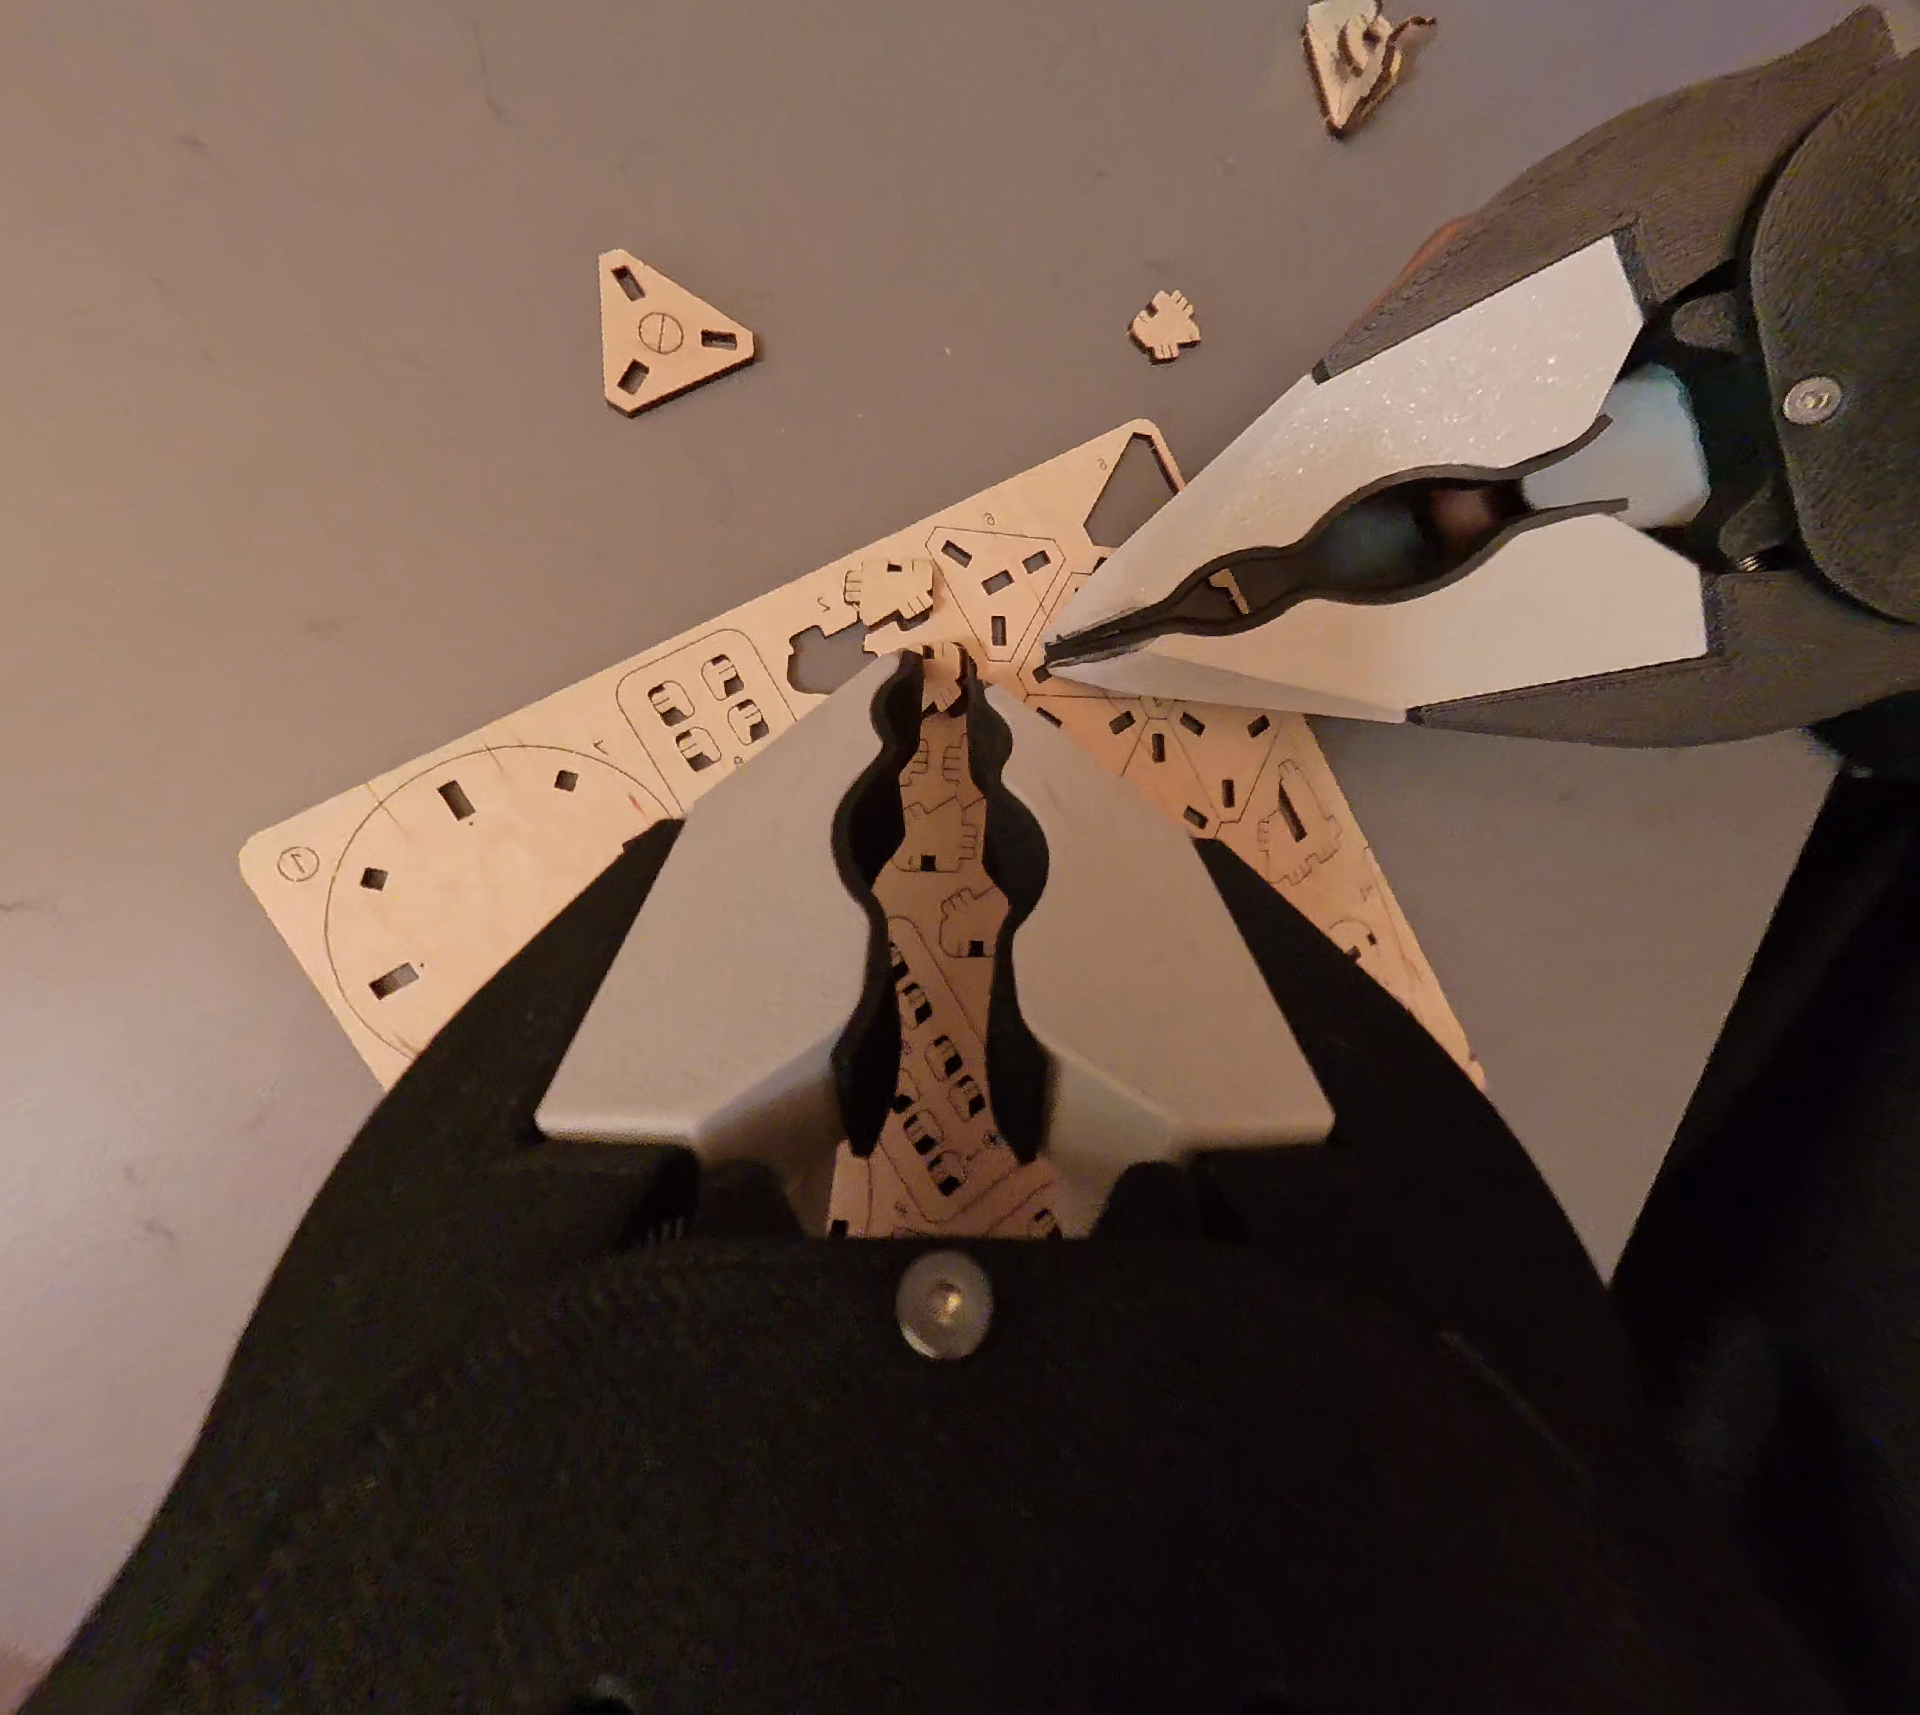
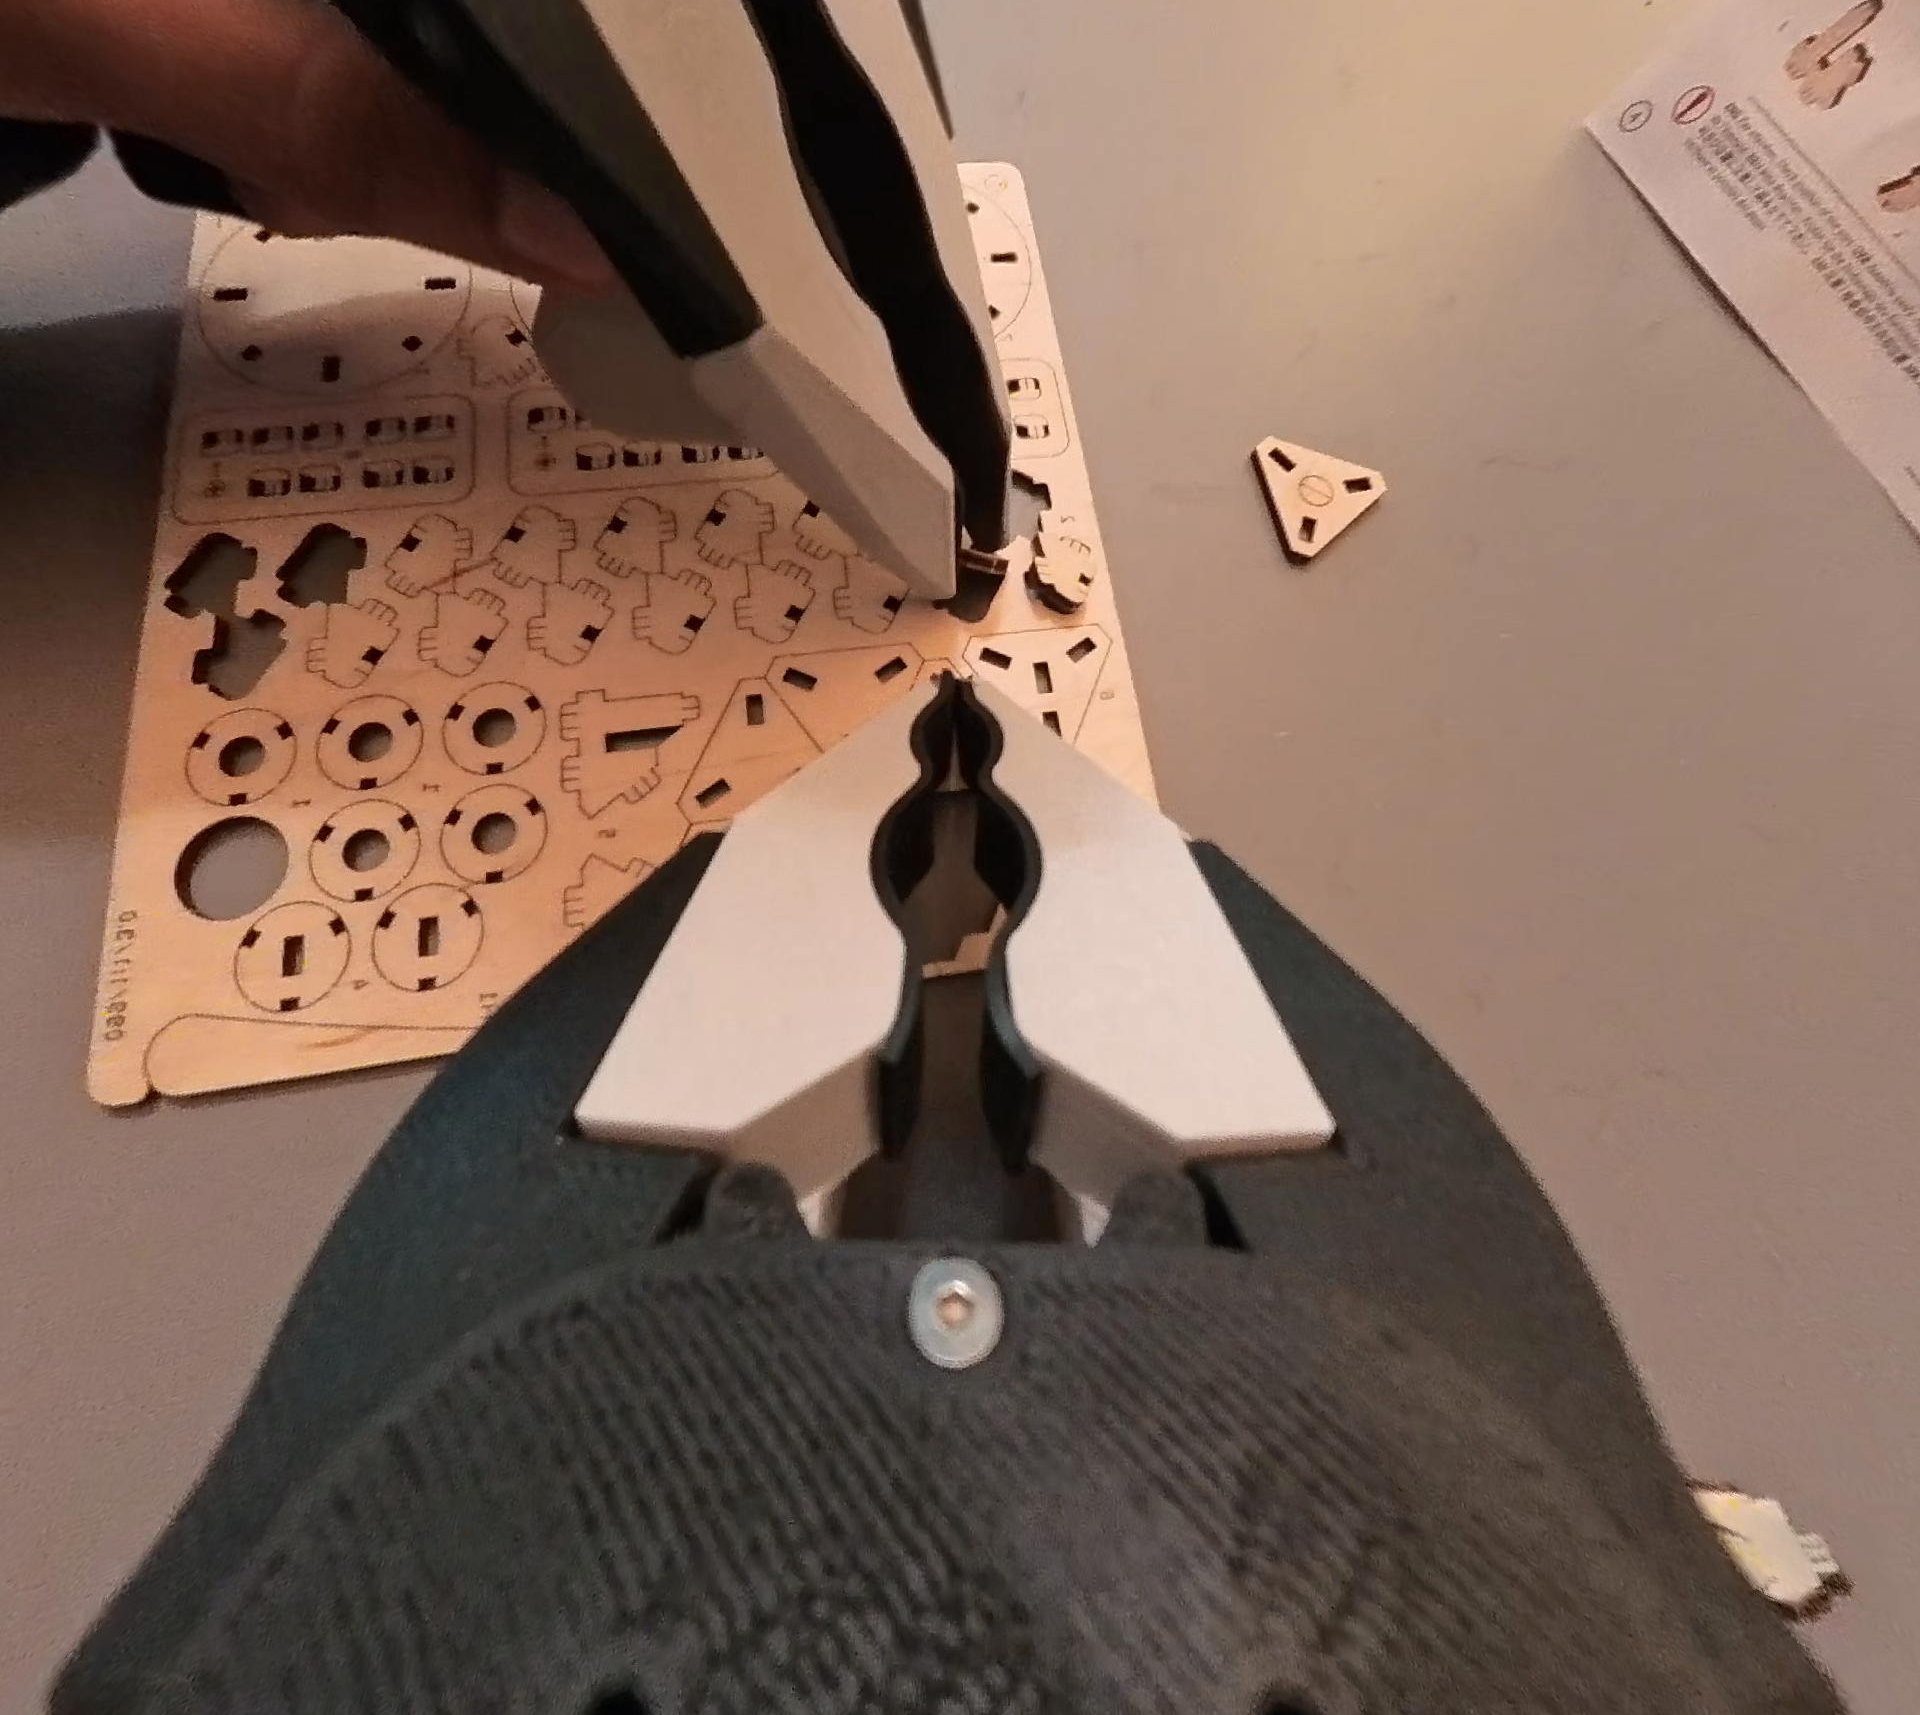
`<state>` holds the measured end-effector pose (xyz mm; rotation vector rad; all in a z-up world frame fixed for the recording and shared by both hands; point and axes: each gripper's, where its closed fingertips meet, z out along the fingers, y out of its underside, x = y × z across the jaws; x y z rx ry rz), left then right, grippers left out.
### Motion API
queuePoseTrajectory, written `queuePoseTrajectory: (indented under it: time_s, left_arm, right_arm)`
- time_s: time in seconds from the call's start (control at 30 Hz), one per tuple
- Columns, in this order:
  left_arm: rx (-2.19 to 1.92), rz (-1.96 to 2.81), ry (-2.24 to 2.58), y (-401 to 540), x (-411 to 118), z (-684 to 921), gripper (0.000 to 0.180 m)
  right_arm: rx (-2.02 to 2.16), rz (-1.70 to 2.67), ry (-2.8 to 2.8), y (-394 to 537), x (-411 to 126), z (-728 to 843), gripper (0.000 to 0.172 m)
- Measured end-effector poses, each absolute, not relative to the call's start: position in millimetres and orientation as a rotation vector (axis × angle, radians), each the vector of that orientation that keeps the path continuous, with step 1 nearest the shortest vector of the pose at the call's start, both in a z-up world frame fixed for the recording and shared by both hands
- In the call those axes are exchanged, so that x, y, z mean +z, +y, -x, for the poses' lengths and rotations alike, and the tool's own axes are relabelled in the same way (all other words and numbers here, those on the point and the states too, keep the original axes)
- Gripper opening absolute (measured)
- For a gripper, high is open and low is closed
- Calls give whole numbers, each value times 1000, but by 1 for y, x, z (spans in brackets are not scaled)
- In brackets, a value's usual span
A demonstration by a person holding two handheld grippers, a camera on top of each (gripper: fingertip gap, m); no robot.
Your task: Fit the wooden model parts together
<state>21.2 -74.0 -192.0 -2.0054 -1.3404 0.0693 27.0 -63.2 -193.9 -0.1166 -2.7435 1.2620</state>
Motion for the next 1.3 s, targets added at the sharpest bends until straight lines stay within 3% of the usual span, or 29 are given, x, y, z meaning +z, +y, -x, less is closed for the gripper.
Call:
queuePoseTrajectory:
  time_s: [0.23,0.5,0.8,1.0,1.2,1.3]
  left_arm:
    - [-30,1700,-1396,-83,-161,-16,0]
    - [44,1739,-1346,-84,-154,-15,0]
    - [-43,1911,-1124,-9,-149,-29,0]
    - [-245,2020,-963,64,-168,-51,0]
    - [-216,2049,-1031,62,-184,-44,0]
    - [-141,2013,-1070,40,-174,-35,10]
  right_arm:
    - [1273,155,-2765,-63,-194,-27,0]
    - [1298,152,-2767,-62,-192,-28,0]
    - [1699,560,-2234,12,-93,78,7]
    - [1650,657,-2217,35,-100,103,10]
    - [1536,502,-2229,24,-105,91,9]
    - [1509,469,-2233,21,-109,89,9]
